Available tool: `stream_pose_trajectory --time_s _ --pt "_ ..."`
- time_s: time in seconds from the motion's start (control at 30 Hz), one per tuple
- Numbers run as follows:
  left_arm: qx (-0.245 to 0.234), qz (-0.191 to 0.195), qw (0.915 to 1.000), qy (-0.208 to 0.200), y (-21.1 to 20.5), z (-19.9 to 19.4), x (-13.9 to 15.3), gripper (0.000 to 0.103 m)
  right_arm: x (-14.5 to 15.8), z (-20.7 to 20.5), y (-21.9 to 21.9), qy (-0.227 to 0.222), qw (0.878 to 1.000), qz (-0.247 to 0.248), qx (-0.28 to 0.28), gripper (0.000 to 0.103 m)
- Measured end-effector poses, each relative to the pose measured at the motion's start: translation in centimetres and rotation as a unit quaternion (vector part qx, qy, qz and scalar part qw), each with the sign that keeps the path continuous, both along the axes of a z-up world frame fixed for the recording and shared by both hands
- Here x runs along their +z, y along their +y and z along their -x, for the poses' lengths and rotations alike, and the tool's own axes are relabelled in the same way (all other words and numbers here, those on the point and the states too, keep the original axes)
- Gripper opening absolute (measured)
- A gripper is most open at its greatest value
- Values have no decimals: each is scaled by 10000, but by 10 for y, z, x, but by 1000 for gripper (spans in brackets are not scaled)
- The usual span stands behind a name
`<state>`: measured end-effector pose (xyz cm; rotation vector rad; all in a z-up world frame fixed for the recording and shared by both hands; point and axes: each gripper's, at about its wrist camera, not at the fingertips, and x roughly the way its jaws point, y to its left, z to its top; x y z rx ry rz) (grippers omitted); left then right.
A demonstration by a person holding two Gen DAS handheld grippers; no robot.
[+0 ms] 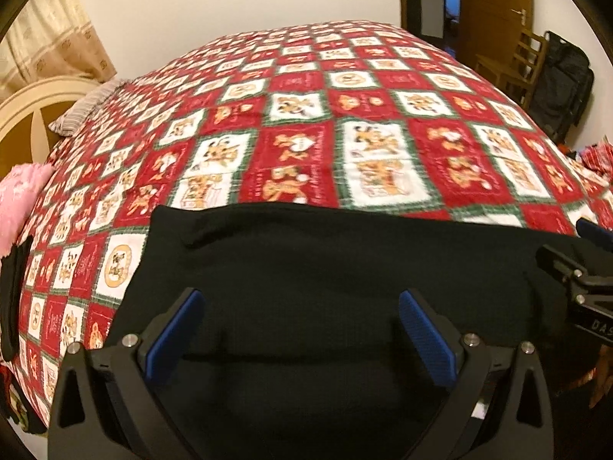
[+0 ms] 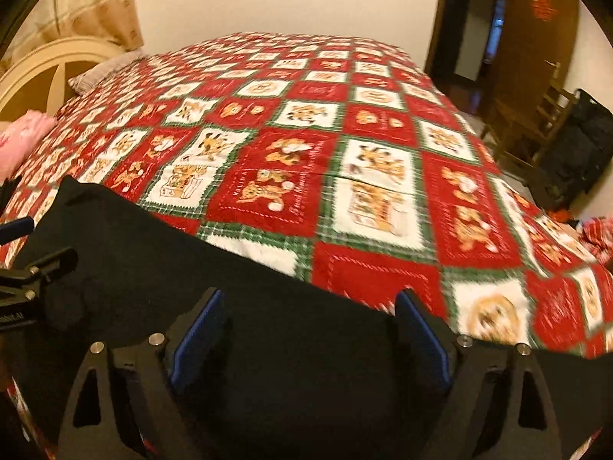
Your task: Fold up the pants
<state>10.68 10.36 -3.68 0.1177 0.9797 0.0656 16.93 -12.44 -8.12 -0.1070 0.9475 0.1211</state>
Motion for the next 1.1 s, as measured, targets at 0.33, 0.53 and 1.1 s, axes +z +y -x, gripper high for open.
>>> stream_pose_trajectory --time_s 0.33,0.53,1.1 --pt "251 -72 9996 55 20 -14 -13 103 -20 -20 12 157 9987 33 494 76" --pt "298 -131 9994 103 23 -18 -19 103 -13 -13 34 289 9943 15 1023 19" --pt "523 -156 9985 -36 50 -5 -12 103 16 50 35 -168 9887 -513 1398 5"
